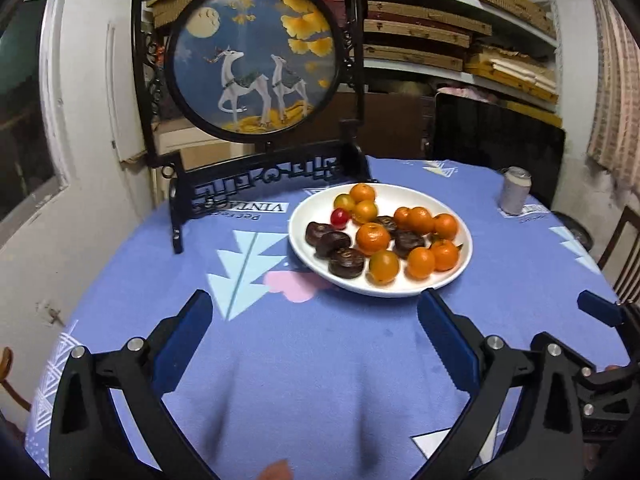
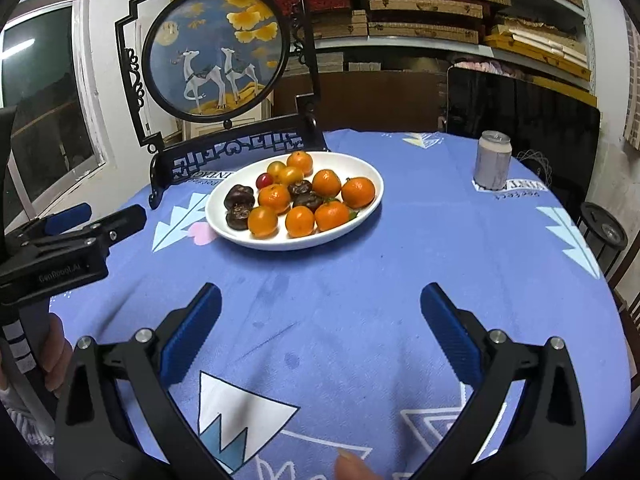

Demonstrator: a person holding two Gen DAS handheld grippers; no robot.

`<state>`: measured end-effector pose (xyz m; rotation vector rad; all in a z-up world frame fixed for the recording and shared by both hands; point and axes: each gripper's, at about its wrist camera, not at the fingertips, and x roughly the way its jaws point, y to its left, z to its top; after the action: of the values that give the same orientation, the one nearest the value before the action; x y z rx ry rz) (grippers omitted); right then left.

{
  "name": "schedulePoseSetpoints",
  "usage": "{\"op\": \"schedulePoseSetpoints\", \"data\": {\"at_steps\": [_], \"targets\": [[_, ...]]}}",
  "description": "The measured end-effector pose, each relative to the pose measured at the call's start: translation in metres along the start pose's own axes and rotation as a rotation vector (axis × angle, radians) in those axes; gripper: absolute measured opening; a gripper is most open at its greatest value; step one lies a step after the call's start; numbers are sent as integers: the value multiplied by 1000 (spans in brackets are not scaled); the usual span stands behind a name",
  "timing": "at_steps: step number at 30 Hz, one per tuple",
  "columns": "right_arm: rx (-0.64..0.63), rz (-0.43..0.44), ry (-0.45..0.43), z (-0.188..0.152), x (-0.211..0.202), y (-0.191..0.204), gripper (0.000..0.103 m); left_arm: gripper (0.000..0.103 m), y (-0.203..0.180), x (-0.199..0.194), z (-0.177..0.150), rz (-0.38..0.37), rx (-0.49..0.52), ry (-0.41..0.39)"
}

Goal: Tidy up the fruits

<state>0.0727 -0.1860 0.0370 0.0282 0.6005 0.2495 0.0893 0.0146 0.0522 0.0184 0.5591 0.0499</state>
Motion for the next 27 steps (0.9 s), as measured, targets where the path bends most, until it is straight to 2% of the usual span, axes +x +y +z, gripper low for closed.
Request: {"op": "schedulePoseSetpoints", "data": {"at_steps": [3,13,25,27], "targets": [[-1,6,3,0,0,0,101,102,0,2,-1,-37,-8,17],[-9,-11,-1,0,-1,1,101,102,-6,-4,-8,-72,-5,27],[-11,-10,5,0,0,1,101,102,-3,2,-12,-129,-36,82],[-10,-11,6,0,0,1,101,102,-2,1,-13,-112,-42,75]]}}
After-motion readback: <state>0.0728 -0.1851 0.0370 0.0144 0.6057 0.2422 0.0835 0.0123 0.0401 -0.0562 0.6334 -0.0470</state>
